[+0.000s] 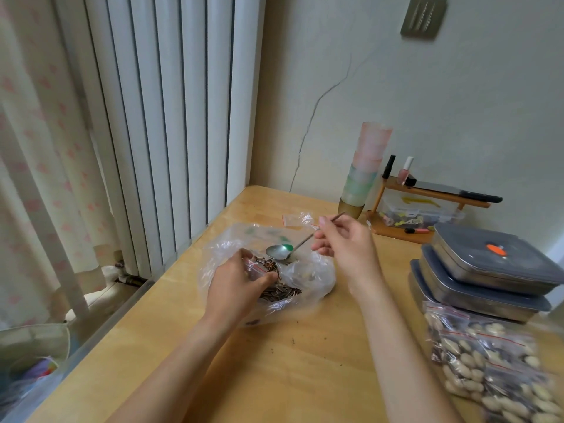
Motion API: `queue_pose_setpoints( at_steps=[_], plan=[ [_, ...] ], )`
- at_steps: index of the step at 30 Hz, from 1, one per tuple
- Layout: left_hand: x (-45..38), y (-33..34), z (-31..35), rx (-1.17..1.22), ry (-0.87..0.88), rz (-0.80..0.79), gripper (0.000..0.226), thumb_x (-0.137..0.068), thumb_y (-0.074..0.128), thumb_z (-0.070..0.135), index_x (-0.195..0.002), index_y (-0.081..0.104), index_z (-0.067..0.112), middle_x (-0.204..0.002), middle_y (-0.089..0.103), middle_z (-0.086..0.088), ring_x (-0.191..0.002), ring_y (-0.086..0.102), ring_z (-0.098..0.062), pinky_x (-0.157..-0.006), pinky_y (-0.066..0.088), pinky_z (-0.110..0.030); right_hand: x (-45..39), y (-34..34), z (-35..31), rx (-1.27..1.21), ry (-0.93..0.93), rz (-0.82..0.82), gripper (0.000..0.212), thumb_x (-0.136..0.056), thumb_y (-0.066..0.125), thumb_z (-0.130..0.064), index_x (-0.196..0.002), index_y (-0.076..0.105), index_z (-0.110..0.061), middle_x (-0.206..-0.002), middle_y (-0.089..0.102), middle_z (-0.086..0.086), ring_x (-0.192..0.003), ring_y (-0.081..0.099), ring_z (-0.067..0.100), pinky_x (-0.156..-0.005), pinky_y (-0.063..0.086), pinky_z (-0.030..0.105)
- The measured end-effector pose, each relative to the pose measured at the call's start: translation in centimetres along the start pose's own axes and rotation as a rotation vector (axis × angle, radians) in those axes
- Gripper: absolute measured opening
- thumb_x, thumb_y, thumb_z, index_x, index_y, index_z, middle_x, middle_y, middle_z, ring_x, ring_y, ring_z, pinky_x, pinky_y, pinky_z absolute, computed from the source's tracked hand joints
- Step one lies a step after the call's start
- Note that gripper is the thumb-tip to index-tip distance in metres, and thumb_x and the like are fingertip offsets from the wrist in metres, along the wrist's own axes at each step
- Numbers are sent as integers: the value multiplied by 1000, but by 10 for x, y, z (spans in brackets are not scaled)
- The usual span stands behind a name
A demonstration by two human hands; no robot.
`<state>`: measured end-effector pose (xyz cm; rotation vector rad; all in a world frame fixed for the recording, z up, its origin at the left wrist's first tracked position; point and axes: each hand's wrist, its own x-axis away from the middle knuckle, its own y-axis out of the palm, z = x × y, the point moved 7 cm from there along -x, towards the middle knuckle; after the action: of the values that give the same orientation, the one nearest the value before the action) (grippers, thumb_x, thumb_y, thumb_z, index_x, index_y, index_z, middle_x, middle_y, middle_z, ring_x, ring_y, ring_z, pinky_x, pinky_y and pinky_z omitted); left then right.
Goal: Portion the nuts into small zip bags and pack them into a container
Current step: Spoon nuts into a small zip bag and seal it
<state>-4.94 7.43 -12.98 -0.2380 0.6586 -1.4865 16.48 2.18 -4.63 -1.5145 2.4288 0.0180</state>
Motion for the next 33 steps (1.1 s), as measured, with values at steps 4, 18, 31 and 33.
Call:
queue_pose_setpoints(
  at_steps=[4,18,31,33],
  plan=[
    [1,-3,0,-27,-3,23,57,-75,82,54,-115,56,23,-74,63,16,-79,63,-10,-61,45,-30,4,23,-1,413,-286,175,20,-105,52,-23,-94,66,-13,-74,72,0,-71,71,21,-70,52,30],
    [0,-21,-4,-21,-74,176,54,-90,71,42,-125,56,4,-81,64,-6,-85,61,-30,-66,37,-33,26,38,-49,768,-763,137,32,-106,42,-23,-97,65,-3,-79,69,10,-64,65,30,-54,48,34],
    [-13,-21,-32,104,-272,173,39,-83,63,8,-122,60,5,-88,65,-6,-84,57,-25,-67,39,-30,33,44,-66,833,-595,99,31,-107,32,-35,-96,49,-11,-61,56,9,-54,58,34,-45,43,44],
    [-14,-20,-33,130,-290,163,39,-82,64,7,-120,61,7,-86,66,-5,-77,59,-22,-62,40,-29,33,43,-67,845,-598,107,35,-105,29,-37,-96,50,-10,-61,57,9,-53,59,32,-45,47,46]
  ],
)
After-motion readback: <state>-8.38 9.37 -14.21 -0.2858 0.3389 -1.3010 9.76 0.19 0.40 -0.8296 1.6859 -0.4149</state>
